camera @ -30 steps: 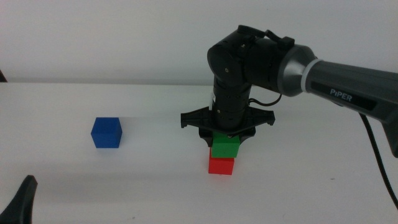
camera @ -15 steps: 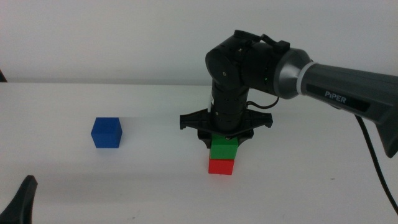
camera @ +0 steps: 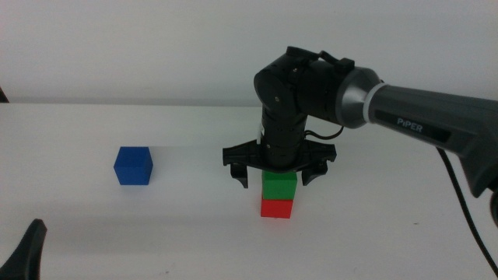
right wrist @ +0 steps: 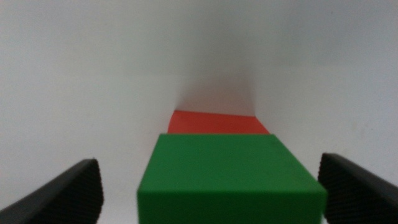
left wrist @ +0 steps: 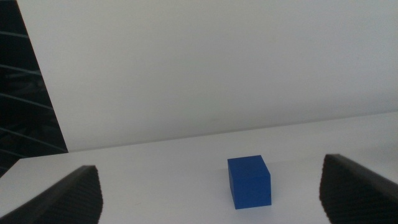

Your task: Stack red cubes first, then green, then blue cubes in a specific spot.

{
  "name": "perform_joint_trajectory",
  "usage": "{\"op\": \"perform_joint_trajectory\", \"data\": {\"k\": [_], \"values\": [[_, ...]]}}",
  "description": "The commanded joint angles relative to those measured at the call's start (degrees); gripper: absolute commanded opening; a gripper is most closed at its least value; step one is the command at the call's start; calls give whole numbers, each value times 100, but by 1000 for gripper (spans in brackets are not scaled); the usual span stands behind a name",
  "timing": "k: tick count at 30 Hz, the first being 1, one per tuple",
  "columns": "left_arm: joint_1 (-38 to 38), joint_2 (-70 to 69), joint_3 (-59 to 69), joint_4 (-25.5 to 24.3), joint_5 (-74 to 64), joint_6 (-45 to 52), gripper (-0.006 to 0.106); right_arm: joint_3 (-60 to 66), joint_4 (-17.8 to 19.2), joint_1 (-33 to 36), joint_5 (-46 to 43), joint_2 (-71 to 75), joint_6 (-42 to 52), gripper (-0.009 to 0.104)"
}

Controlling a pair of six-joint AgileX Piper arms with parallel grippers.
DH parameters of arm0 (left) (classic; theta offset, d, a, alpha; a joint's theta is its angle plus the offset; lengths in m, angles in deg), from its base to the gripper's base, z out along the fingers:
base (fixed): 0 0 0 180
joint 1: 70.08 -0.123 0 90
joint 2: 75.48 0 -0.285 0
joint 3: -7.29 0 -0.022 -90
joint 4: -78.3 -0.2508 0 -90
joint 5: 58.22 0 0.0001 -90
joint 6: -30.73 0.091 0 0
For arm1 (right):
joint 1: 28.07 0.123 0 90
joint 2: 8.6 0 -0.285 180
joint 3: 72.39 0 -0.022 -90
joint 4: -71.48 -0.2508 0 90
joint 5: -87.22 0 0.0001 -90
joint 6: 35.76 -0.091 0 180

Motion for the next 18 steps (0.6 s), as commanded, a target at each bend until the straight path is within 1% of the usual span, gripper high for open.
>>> {"op": "perform_joint_trajectory", "data": {"k": [1, 3, 6, 9, 12, 16, 18], "values": [[-14, -235, 237, 29, 90, -32, 94, -13, 47, 2, -29, 298, 89, 93], [-14, -235, 237, 29, 90, -32, 94, -13, 89, 2, 27, 658, 186, 93], [-14, -235, 237, 29, 90, -32, 94, 12, 89, -21, 218, 1399, 749, 93], [-14, -235, 237, 29, 90, -32, 94, 401, -51, -140, 259, 2313, 1738, 93], [-14, -235, 237, 29, 90, -32, 94, 1445, -434, -361, -122, 3533, 2935, 93], [-14, -235, 237, 29, 90, -32, 94, 3242, -1028, -787, -1242, 5379, 4310, 93], [-14, -235, 237, 29, 90, -32, 94, 4055, -1316, -957, -1621, 6288, 4895, 93]]}}
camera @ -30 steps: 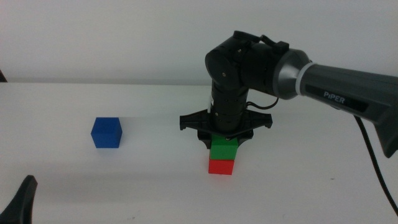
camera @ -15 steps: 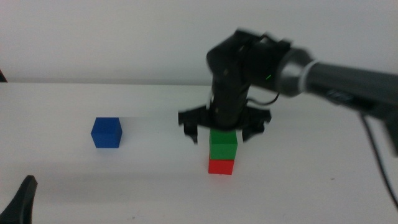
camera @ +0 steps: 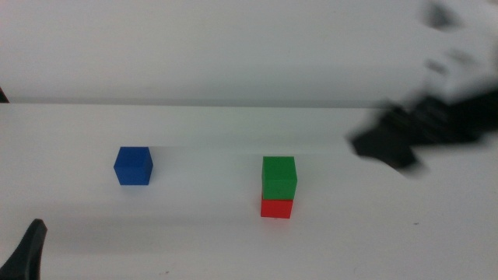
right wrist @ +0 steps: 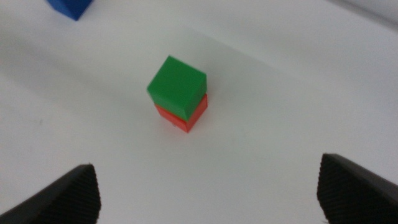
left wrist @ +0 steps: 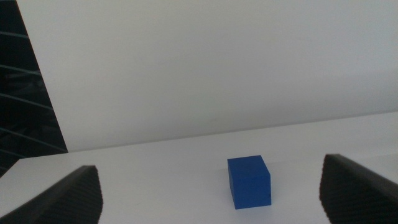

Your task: Stack red cubes first, then green, then blue cubes in a specific spot.

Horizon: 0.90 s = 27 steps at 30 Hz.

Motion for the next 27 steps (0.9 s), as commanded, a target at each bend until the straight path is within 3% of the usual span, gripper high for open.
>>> {"op": "perform_joint_trajectory", "data": {"k": [1, 5, 10, 27], "values": [[-14, -235, 237, 29, 90, -32, 94, 935, -371, -156, -498, 1038, 966, 93], [-14, -235, 237, 29, 90, -32, 94, 2031, -822, -168, -607, 2543, 1489, 93], [-14, -235, 237, 29, 90, -32, 94, 2466, -778, -168, -631, 3527, 1469, 93], [-14, -235, 237, 29, 90, -32, 94, 2466, -802, -168, -710, 3736, 559, 93]]}}
